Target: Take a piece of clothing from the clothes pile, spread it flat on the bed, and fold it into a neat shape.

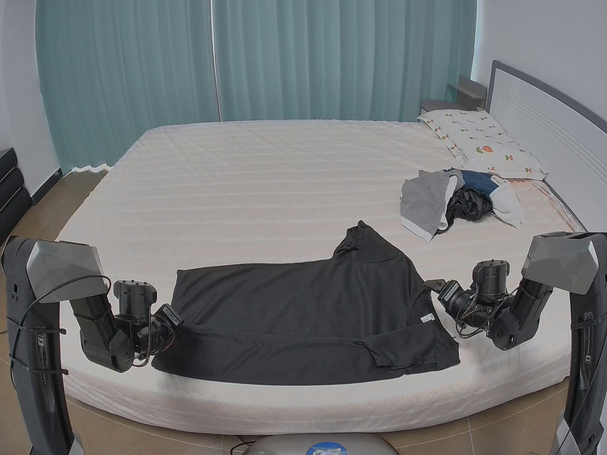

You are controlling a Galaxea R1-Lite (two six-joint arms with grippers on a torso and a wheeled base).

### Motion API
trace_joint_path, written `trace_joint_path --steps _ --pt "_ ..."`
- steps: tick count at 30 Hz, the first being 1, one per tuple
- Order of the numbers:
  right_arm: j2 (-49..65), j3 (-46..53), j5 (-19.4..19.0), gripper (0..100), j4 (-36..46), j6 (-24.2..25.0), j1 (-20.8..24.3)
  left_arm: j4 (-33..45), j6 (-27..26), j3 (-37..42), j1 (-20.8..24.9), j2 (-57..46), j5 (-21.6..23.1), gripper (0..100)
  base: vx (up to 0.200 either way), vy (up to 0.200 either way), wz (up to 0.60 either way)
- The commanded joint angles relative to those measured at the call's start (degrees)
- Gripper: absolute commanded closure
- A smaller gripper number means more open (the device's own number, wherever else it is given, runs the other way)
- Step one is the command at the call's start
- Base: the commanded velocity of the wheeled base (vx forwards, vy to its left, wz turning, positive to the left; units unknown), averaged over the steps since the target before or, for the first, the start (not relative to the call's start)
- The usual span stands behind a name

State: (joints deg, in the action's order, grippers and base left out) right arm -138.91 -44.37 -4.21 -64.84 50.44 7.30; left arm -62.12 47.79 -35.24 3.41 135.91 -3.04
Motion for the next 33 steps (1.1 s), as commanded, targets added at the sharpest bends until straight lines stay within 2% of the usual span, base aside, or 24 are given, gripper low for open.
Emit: trace_joint_path --steps 1,14,15,21,31,33 --pt "0.0 0.0 0.0 0 0.0 0.0 -0.1 0.1 0.0 0.3 -0.2 0.4 -1.1 100 0.0 0.0 0.0" --pt "0.0 0.1 0.0 0 0.0 0.0 0.1 0.2 0.0 0.0 -0.9 0.8 -2.1 100 0.0 0.0 0.0" --pt "0.0 0.1 0.0 0 0.0 0.0 0.1 0.2 0.0 -0.1 -0.9 0.7 -2.1 0 0.0 0.0 0.0" --pt "0.3 0.2 0.0 0 0.1 0.2 0.1 0.2 0.5 0.4 -1.1 0.4 -1.9 0 0.0 0.0 0.0" --pt "0.7 0.9 0.0 0 0.0 0.3 -0.4 0.0 1.0 2.1 -4.7 -4.5 -1.2 0 0.0 0.0 0.0" --pt "2.4 0.8 -0.1 0 0.1 0.4 -1.6 0.1 2.7 1.8 -6.1 -5.4 -1.2 0 0.0 0.0 0.0"
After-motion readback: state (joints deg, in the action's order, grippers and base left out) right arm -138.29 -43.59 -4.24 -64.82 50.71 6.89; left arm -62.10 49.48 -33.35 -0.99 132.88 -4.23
